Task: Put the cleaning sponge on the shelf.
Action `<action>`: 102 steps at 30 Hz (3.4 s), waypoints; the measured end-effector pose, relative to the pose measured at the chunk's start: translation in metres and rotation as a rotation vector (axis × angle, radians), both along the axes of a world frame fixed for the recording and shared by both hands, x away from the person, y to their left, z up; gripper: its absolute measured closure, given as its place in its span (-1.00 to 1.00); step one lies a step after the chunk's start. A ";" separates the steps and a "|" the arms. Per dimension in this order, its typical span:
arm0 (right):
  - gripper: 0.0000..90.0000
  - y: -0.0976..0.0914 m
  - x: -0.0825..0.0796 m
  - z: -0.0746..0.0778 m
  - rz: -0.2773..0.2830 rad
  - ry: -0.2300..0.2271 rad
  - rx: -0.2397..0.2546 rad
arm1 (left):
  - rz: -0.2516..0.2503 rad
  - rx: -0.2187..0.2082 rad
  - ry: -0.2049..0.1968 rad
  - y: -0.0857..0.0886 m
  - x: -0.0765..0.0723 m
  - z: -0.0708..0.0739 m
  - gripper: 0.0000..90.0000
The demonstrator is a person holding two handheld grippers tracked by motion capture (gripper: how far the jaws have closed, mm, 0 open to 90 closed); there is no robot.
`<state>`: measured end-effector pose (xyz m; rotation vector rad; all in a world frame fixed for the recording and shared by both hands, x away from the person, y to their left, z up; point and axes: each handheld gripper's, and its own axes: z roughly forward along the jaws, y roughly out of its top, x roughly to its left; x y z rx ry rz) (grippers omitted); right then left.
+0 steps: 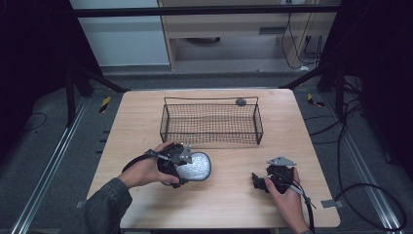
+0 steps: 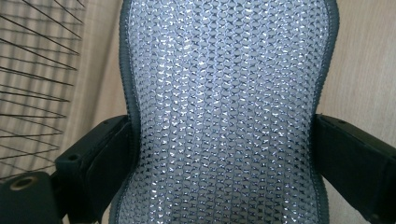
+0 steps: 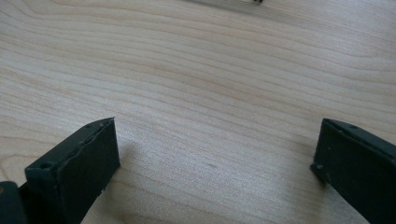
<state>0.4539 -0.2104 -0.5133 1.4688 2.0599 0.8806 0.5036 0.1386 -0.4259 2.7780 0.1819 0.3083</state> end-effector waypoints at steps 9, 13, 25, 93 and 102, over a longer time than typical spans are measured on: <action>-0.99 0.000 0.000 0.000 -0.001 0.000 0.000 | 0.029 -0.014 -0.086 0.001 0.012 0.029 -0.86; -0.99 0.000 0.000 0.000 -0.001 0.000 -0.001 | 0.039 -0.021 -0.103 0.002 0.016 0.037 -0.86; -0.99 0.000 0.000 0.000 -0.001 0.000 0.000 | 0.051 -0.016 -0.175 0.002 0.029 0.064 -0.86; -0.98 0.000 -0.006 0.000 0.006 0.000 -0.002 | 0.028 0.032 -0.269 -0.009 0.140 0.070 -0.86; -0.98 0.000 -0.006 0.000 0.006 -0.001 0.000 | 0.039 0.047 -0.248 -0.006 0.149 0.058 -0.86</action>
